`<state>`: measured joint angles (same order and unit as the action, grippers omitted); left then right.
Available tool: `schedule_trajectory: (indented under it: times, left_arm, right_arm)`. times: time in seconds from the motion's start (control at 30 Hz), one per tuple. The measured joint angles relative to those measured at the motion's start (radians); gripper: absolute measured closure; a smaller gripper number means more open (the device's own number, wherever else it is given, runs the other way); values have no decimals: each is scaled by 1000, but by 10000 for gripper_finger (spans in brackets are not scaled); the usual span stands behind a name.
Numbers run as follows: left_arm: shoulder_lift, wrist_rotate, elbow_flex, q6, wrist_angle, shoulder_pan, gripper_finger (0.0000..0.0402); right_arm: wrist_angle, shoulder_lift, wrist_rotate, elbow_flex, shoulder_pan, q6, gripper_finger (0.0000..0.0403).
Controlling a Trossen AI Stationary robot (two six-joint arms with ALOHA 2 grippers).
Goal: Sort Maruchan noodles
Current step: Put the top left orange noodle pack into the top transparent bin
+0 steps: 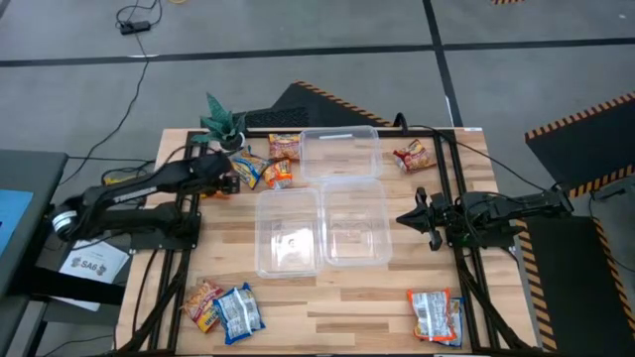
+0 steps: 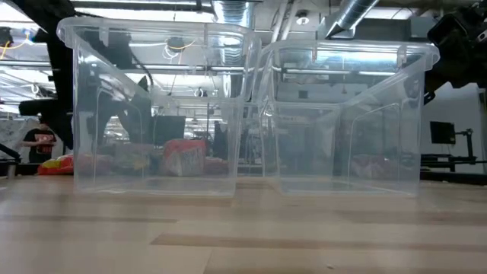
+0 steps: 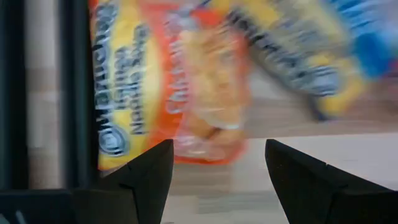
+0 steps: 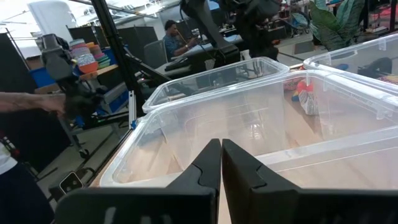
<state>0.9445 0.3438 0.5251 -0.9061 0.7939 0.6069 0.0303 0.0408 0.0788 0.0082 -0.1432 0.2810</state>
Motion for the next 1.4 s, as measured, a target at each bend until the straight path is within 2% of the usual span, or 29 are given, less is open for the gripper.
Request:
schedule_trajectory:
  times: [0.13, 0.2, 0.37, 0.47, 0.6, 0.67, 0.9, 1.13, 1.3, 1.4]
  left_arm:
    - [80, 139, 0, -9, -57, 4, 161]
    - [122, 137, 0, 20, -119, 7, 161]
    - [224, 129, 3, 33, -142, 6, 178]
    - [255, 133, 4, 43, -135, 6, 229]
    - [246, 126, 3, 57, -133, 2, 358]
    - [224, 112, 2, 69, -129, 2, 386]
    - [56, 44, 49, 101, 17, 2, 401]
    - [-146, -28, 200, 167, 162, -5, 401]
    - [-195, -44, 333, 237, 182, -33, 401]
    - [-194, -91, 342, 281, 185, -43, 401]
  right_arm:
    - [0, 0, 0, 0, 0, 0, 365]
    - [0, 0, 0, 0, 0, 0, 365]
    - [0, 0, 0, 0, 0, 0, 365]
    - [0, 0, 0, 0, 0, 0, 365]
    - [0, 0, 0, 0, 0, 0, 365]
    - [0, 0, 0, 0, 0, 0, 365]
    - [0, 0, 0, 0, 0, 0, 365]
    - [0, 0, 0, 0, 0, 0, 365]
    - [0, 0, 0, 0, 0, 0, 365]
    - [0, 0, 0, 0, 0, 0, 365]
